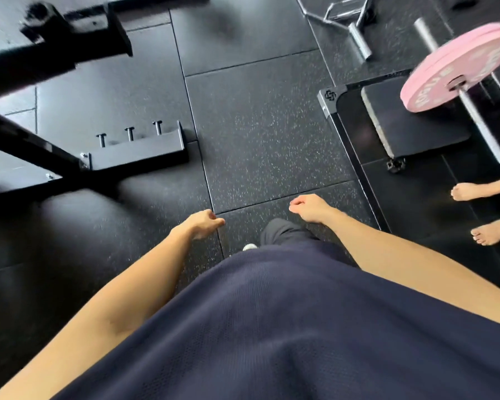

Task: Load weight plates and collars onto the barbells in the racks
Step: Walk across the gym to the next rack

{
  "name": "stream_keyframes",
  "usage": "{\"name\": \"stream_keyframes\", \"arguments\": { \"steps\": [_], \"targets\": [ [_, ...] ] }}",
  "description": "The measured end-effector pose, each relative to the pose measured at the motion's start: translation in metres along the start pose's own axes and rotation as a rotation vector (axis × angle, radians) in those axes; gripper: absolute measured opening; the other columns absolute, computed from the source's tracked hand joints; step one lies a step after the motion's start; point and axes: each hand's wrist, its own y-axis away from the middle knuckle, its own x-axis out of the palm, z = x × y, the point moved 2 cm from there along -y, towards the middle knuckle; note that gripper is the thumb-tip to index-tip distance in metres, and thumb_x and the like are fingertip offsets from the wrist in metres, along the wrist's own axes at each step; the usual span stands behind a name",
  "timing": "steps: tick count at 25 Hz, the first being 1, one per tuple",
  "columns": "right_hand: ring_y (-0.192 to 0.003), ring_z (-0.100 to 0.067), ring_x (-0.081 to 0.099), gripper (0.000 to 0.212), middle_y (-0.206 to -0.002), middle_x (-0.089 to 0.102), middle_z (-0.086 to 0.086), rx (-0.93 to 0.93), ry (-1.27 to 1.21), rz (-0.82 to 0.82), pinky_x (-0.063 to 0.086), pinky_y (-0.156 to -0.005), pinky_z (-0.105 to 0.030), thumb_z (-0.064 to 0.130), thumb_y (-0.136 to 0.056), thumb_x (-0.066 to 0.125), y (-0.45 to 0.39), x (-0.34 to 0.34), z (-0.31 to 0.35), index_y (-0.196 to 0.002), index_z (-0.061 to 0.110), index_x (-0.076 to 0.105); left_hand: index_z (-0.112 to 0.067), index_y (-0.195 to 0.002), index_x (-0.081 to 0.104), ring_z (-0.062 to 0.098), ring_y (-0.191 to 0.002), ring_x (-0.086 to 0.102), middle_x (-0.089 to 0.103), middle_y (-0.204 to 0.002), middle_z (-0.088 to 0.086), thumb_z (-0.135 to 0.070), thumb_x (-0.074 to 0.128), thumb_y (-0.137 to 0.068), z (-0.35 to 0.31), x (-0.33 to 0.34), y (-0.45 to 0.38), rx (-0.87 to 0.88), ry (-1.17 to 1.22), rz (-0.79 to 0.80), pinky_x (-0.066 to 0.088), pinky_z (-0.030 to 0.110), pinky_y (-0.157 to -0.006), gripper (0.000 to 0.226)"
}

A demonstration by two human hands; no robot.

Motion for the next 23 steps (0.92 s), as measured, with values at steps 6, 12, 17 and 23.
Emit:
{"name": "stream_keyframes", "arguments": {
  "steps": [6, 12, 17, 23],
  "targets": [
    [-0.092, -0.021, 0.053, 0.032, -0.124, 0.062, -0.009, 0.042, 0.094, 0.056, 0.04, -0.08, -0.027, 0.027, -0.094, 0.056, -0.134, -0.076, 0.088, -0.122, 0.013, 0.063, -0.012, -0.125, 0.056, 0.027, -0.115, 0.058, 0.061, -0.129, 0.01, -0.048, 0.052, -0.095, -0.044, -0.113, -0.114, -0.024, 0.019, 0.071, 0.044, 0.032, -0.091, 0.046],
    [-0.085, -0.018, 0.054, 0.034, -0.117, 0.062, -0.01, 0.018, 0.2, 0.136, 0.041, -0.073, -0.026, 0.024, -0.096, 0.053, -0.266, -0.174, 0.195, -0.126, 0.01, 0.06, -0.011, -0.121, 0.059, 0.025, -0.115, 0.057, 0.063, -0.127, 0.009, -0.046, 0.053, -0.094, -0.081, -0.252, -0.213, -0.074, -0.004, 0.051, 0.041, 0.028, -0.087, 0.044],
    [-0.097, -0.021, 0.054, 0.032, -0.124, 0.062, -0.009, -0.05, 0.327, 0.166, 0.042, -0.086, -0.03, 0.027, -0.096, 0.053, -0.359, -0.242, 0.301, -0.123, 0.013, 0.061, -0.012, -0.123, 0.059, 0.027, -0.121, 0.055, 0.06, -0.131, 0.01, -0.046, 0.052, -0.095, -0.108, -0.359, -0.287, -0.08, 0.088, -0.025, 0.041, 0.032, -0.096, 0.044],
    [-0.096, -0.023, 0.057, 0.032, -0.121, 0.063, -0.009, -0.07, 0.419, 0.187, 0.044, -0.081, -0.031, 0.025, -0.098, 0.05, -0.487, -0.292, 0.424, -0.126, 0.012, 0.059, -0.011, -0.131, 0.055, 0.026, -0.123, 0.053, 0.055, -0.138, 0.01, -0.045, 0.048, -0.097, -0.108, -0.494, -0.407, -0.08, 0.044, 0.129, 0.04, 0.034, -0.101, 0.048]
  ]
}}
